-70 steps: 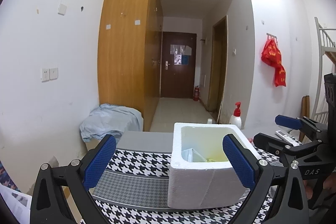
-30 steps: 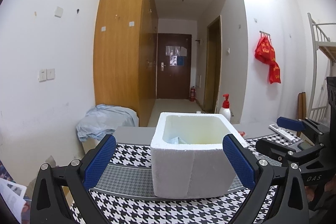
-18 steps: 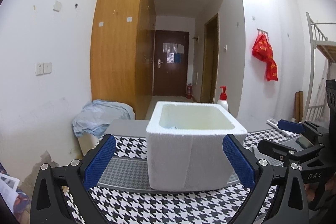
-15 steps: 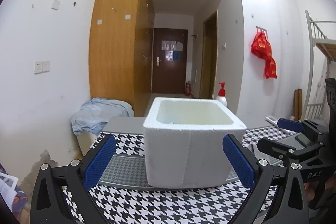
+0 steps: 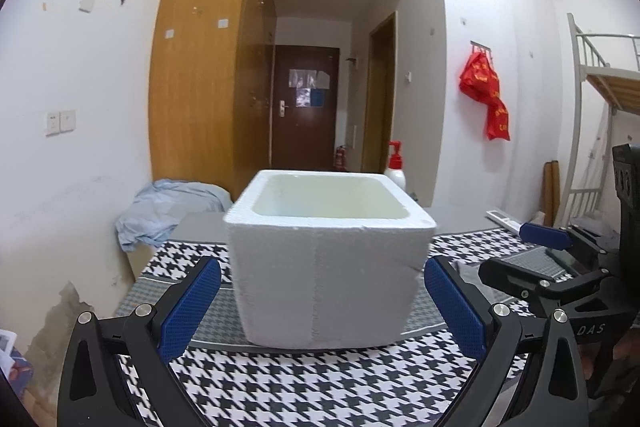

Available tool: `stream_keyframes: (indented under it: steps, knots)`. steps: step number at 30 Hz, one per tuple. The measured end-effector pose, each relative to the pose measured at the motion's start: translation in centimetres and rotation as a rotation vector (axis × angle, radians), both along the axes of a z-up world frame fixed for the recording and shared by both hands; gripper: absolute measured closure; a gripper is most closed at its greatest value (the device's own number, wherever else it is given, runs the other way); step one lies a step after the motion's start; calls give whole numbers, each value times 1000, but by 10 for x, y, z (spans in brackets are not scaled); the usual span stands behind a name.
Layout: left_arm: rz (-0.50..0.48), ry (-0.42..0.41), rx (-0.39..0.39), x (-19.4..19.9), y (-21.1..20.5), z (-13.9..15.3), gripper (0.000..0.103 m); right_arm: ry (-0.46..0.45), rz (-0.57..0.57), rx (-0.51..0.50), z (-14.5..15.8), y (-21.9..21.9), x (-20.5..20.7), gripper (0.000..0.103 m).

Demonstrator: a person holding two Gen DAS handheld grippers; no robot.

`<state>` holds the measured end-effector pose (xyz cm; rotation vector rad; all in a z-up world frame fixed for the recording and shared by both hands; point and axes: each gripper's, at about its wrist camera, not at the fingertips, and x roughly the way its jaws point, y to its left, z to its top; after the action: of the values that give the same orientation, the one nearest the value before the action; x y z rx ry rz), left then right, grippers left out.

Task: Organize soft objects
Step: 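Move the right tool toward the grey sock lying on the table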

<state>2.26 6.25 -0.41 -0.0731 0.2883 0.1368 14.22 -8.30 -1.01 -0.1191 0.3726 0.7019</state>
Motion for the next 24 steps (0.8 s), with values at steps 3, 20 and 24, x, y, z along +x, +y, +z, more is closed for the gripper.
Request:
stream_keyframes:
  steps: [3,20,24]
  knots:
    - [-16,7,0,4,-7,-2,1,8,-19,-1,-3,-7,1,2]
    - [-127,49,11,21,-46,-10,1,39,-131,-2,-11,-51,4,2]
    - [-150,60,13,25,-54,-13,1,47,-154,-3,-15,-60,5,2]
